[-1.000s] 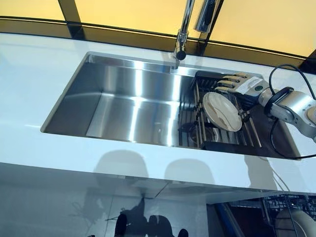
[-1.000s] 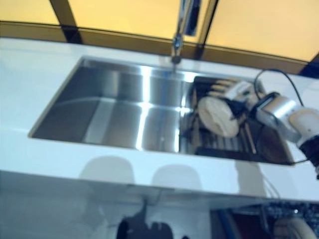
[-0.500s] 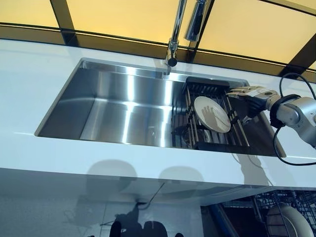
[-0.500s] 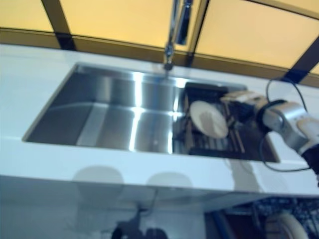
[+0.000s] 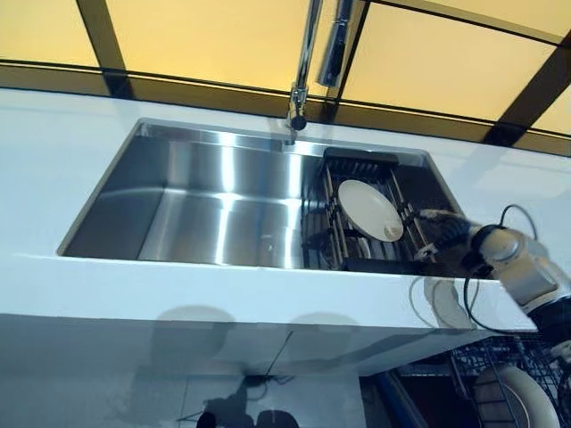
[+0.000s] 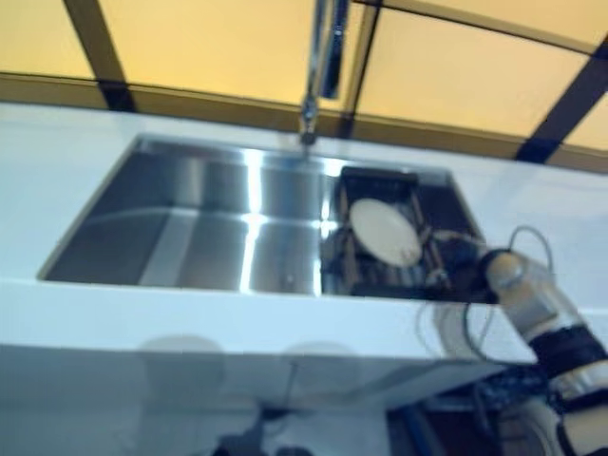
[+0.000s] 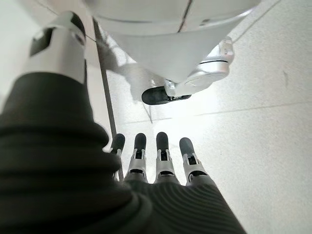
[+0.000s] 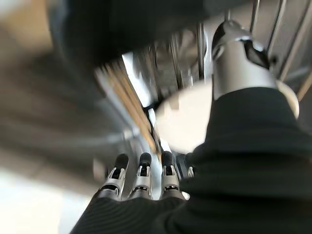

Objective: Take plates into dishwasher

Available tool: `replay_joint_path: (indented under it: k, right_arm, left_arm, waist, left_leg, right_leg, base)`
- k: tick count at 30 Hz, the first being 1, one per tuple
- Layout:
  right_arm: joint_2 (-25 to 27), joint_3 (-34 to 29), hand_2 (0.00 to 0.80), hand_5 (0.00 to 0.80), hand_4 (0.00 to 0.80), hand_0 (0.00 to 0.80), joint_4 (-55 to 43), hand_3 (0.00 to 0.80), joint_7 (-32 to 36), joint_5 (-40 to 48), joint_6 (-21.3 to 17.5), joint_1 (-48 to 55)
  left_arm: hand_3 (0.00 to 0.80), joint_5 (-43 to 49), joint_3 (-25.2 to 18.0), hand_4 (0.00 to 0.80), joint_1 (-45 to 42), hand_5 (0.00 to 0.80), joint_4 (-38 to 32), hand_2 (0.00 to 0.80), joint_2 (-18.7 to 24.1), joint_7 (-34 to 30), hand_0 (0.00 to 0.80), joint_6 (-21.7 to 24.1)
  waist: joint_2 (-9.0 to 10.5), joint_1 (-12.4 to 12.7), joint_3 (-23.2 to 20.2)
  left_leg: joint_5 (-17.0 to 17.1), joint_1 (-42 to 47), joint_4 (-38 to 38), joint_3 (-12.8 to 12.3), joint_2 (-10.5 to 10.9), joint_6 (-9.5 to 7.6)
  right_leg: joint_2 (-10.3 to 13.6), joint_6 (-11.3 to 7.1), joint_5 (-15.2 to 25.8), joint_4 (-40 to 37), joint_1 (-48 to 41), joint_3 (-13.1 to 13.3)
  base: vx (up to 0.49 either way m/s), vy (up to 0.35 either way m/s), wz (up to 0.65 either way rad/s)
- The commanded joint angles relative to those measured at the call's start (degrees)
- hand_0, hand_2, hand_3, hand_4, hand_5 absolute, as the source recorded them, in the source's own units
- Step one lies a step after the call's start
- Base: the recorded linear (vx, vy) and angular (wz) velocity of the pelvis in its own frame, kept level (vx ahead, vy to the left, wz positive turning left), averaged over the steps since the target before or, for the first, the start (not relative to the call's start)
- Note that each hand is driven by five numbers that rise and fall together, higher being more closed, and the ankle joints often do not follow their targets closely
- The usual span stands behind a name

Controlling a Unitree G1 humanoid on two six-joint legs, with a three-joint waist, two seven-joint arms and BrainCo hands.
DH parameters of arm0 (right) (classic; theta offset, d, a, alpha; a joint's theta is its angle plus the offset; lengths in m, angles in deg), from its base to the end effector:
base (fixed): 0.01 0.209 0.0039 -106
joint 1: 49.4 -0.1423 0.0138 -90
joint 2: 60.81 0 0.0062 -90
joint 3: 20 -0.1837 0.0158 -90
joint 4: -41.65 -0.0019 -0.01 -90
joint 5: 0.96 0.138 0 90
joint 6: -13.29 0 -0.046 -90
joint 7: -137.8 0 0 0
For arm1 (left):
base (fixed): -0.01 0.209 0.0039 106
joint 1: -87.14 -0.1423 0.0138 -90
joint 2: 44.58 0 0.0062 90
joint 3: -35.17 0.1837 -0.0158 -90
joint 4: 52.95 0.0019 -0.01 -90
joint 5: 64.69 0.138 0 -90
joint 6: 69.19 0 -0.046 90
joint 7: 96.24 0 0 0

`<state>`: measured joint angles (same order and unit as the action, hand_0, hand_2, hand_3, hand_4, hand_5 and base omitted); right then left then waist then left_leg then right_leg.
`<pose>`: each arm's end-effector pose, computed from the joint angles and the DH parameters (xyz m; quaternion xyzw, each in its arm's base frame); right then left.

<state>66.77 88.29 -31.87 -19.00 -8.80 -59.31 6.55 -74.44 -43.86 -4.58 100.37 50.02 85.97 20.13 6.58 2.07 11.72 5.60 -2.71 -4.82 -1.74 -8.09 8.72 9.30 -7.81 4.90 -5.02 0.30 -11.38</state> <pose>0.2878 -0.2810 0.1785 -0.5134 0.1421 0.0968 0.8407 0.0806 0.2570 -0.1008 0.1388 0.5405 0.0765 0.8263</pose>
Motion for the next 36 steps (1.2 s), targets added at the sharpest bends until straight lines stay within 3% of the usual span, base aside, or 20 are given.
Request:
replay_joint_path:
  k: [1,17,36]
  right_arm:
    - [1.3,-2.0,0.000,0.000,0.000,0.000,-2.8,0.000,-1.6,-2.1,0.6,-3.0]
    - [-0.8,-1.6,0.000,0.000,0.000,0.000,-6.0,0.000,-5.6,-2.4,1.1,-4.0]
    - [2.3,0.5,0.000,0.000,0.000,0.000,-4.5,0.000,-9.6,0.4,0.0,-11.0]
  left_arm:
    - [0.000,0.1,-0.2,0.000,2.4,0.000,4.3,0.000,-1.0,0.5,0.000,1.4]
    - [0.000,-0.7,0.5,0.000,2.9,0.000,3.7,0.000,-1.7,1.2,0.000,0.8]
    - [0.000,-0.3,0.8,0.000,2.6,0.000,3.0,0.000,-1.0,1.0,0.000,0.0]
  waist:
    - [-0.33,-0.1,1.0]
    - [-0.89,0.3,1.3]
    - [-0.35,1.1,0.5]
  left_leg:
    - [-1.6,1.7,-0.2,-2.0,1.5,-2.83]
    - [-1.4,1.3,-0.2,-1.9,1.6,-2.82]
    - [-1.4,1.3,-0.2,-1.8,1.7,-2.73]
  right_leg:
    - [0.4,-0.52,0.2,0.3,-1.2,1.0]
    - [0.5,-0.44,0.3,0.3,-1.0,1.0]
    - [0.6,-0.62,0.4,0.1,-1.2,0.6]
  base:
    - [0.000,0.000,0.00]
    - [0.000,0.000,0.00]
    - [0.000,0.000,0.00]
